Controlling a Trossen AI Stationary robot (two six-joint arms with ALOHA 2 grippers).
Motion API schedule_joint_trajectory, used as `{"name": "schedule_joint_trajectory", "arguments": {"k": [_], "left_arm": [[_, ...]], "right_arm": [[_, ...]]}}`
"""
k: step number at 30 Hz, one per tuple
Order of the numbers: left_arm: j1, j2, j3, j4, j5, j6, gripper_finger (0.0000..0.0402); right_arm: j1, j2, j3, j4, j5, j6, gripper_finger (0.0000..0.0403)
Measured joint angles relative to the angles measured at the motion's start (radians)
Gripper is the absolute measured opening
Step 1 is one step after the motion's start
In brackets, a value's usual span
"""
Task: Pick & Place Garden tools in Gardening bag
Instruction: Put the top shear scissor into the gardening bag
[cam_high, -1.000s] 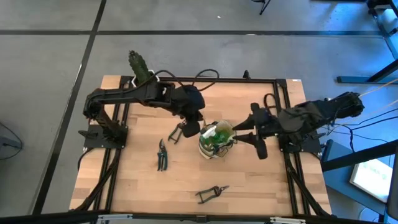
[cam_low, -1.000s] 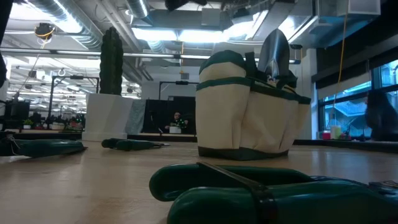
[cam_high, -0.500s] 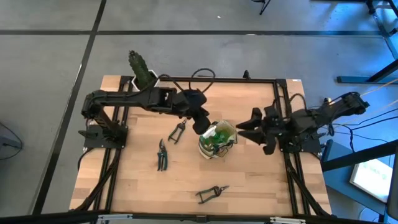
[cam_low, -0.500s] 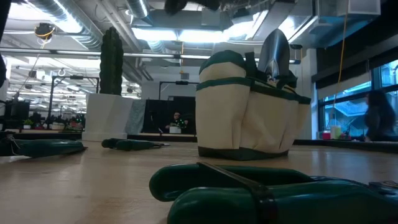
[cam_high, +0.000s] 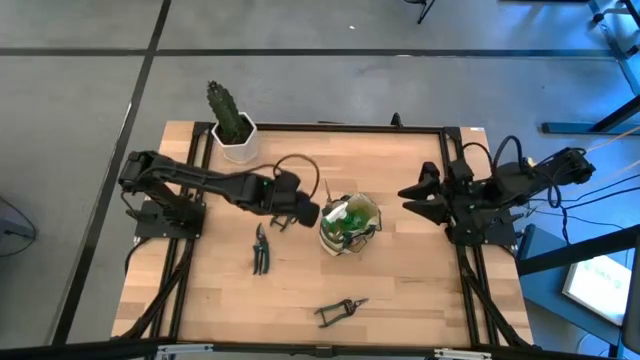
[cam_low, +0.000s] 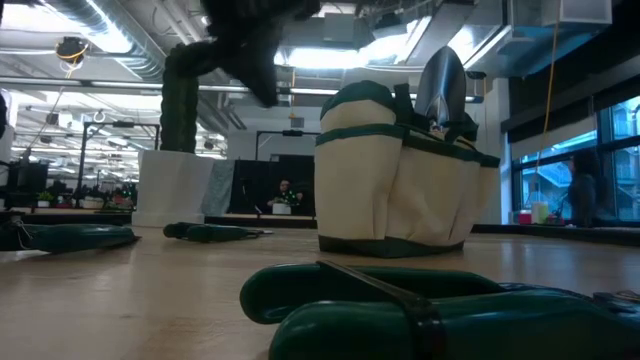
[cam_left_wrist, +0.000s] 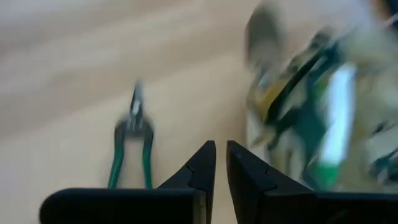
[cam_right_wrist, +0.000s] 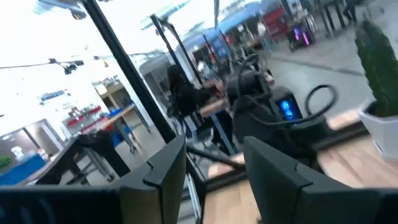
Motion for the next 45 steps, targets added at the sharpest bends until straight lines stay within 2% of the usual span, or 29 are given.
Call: {"name": "schedule_joint_trajectory", "arguments": {"k": [3,5,9,13,15,17,19,23,26,30,34,37,42,45], "left_arm": [[-0.023,0.000,-0.052,0.021,0.056,-0.070,0.0033],[-0.036,0.000,-0.073,0.069,0.074,-0.064,0.0033],[-0.066,0.000,-0.074,0.062,0.027,-0.080,0.0033],[-0.096,0.000,-0.074,-0.092,-0.082,-0.331,0.0029],[-0.107,0.000,-0.074,-0.223,-0.107,-0.515,0.0024],[-0.108,0.000,-0.074,-0.305,-0.110,-0.615,0.0020],[-0.097,0.000,-0.074,-0.347,-0.080,-0.613,0.0017],[-0.045,0.000,-0.074,-0.328,0.022,-0.441,0.0017],[0.003,0.000,-0.074,-0.251,0.058,-0.307,0.0017],[0.068,0.000,-0.074,-0.127,0.087,-0.154,0.0013],[0.114,0.000,-0.103,-0.024,0.117,-0.048,0.0011],[0.133,-0.044,-0.200,0.124,0.138,0.001,0.0010],[0.133,-0.171,-0.482,0.575,0.111,-0.029,0.0010],[0.131,-0.247,-0.601,0.676,0.072,-0.066,0.0010]], "right_arm": [[0.000,-0.040,0.000,-0.084,-0.005,0.027,0.0169],[0.000,-0.066,0.000,-0.129,-0.040,0.030,0.0175],[0.000,-0.107,0.000,-0.249,-0.054,0.007,0.0182],[-0.001,-0.125,0.000,-0.374,0.009,0.010,0.0183],[-0.007,-0.135,-0.014,-0.416,0.031,0.016,0.0183],[-0.020,-0.148,-0.041,-0.417,0.007,0.019,0.0183],[-0.043,-0.157,-0.072,-0.356,-0.042,0.020,0.0183],[-0.096,-0.172,-0.187,-0.149,-0.218,0.052,0.0183],[-0.136,-0.173,-0.293,0.042,-0.321,0.118,0.0183],[-0.165,-0.175,-0.398,0.252,-0.369,0.196,0.0183],[-0.166,-0.197,-0.409,0.307,-0.378,0.182,0.0183],[-0.165,-0.214,-0.409,0.305,-0.388,0.145,0.0183],[-0.165,-0.236,-0.409,0.297,-0.443,0.117,0.0183],[-0.165,-0.244,-0.409,0.301,-0.451,0.117,0.0183]]}}
